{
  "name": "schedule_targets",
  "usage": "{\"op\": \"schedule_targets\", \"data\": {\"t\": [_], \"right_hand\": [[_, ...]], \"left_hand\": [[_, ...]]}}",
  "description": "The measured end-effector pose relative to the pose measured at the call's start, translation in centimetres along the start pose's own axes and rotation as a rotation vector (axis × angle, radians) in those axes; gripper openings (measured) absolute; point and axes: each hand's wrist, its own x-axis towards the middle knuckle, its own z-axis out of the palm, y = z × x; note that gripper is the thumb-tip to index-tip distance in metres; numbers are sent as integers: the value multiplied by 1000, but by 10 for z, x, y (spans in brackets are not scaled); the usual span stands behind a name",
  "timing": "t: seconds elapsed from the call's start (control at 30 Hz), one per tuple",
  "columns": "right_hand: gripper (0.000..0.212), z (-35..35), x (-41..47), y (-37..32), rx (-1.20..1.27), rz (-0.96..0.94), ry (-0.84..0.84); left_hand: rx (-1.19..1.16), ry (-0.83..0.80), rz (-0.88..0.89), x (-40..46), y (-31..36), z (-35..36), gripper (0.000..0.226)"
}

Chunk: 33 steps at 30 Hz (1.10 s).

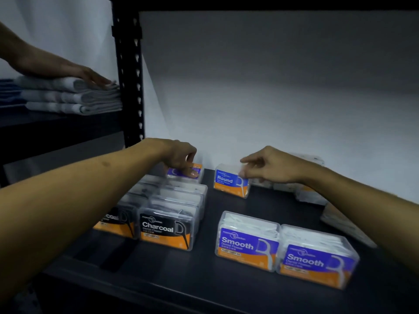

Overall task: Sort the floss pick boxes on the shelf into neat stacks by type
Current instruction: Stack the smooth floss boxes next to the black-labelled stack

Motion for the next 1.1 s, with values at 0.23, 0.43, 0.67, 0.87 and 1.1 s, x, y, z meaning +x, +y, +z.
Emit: {"op": "schedule_targets", "data": {"t": [0.23,0.43,0.67,0.87,1.1], "right_hand": [[35,-66,-73,41,-231,-7,336],[43,-64,-151,88,-388,267,273],[80,-21,-201,97,-280,247,368],[56,-8,-211,105,-336,227,376],[39,-2,-233,103,-11,278,465]], "left_hand": [[-61,-47,-8,9,19,6,43],[16,-11,-28,-3,27,1,46],[-105,189,-24,-35,44,-37,39],[-33,256,129,-67,105,-77,44],[-21,120,303,-75,189,-56,59]]}}
